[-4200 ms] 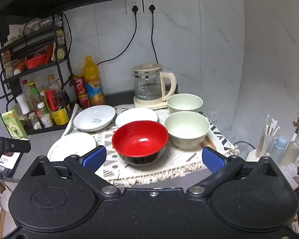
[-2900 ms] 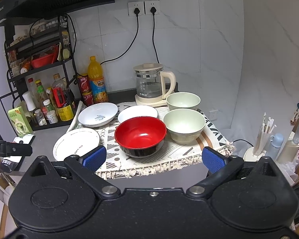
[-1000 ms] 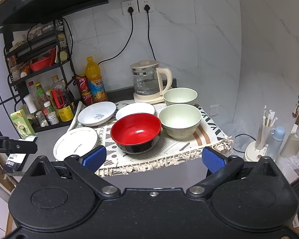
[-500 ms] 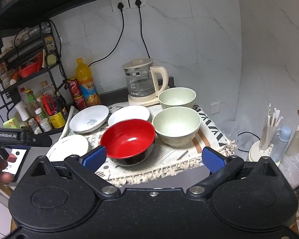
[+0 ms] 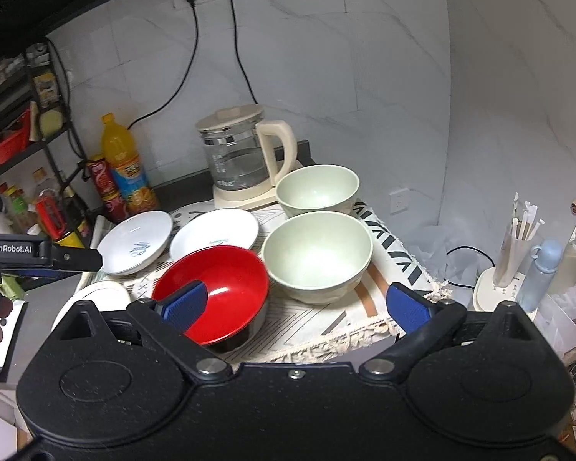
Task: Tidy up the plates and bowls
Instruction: 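Move both grippers toward the rim of the large pale green bowl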
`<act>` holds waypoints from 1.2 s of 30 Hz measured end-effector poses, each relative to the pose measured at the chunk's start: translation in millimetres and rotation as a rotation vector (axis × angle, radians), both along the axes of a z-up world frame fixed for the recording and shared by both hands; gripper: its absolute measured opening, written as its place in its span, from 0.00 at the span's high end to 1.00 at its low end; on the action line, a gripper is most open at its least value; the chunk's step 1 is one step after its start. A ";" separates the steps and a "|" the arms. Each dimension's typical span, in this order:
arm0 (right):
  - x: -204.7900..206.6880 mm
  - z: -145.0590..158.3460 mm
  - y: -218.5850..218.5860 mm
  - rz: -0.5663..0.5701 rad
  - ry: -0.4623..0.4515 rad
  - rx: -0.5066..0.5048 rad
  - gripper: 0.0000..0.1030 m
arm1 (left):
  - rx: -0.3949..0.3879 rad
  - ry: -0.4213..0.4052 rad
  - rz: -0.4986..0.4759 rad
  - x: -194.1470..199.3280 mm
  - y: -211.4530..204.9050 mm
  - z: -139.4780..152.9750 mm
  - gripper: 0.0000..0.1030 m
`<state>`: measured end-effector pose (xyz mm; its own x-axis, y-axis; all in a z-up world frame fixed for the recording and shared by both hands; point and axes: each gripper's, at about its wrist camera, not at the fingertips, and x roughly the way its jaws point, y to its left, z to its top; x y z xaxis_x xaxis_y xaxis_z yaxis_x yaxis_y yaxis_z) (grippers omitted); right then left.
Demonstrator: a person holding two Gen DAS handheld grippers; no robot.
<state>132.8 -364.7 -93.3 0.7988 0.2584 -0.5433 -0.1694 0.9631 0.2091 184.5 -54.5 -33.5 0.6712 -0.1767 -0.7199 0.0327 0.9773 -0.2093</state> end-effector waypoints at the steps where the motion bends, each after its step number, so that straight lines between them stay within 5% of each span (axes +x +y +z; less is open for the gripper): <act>1: 3.5 -1.0 -1.3 -0.006 0.004 0.000 0.04 | -0.002 0.002 -0.006 7.0 -1.9 -1.4 0.02; 19: 86.7 -33.7 -16.0 -0.126 0.143 0.014 0.22 | -0.035 0.077 -0.155 129.1 -47.7 -39.6 0.12; 23: 102.5 -40.9 -14.7 -0.141 0.167 0.010 0.22 | -0.022 0.106 -0.199 155.1 -59.5 -51.2 0.22; 36: 151.5 -80.0 -19.1 -0.238 0.299 0.044 0.23 | -0.003 0.218 -0.300 222.3 -97.6 -95.2 0.23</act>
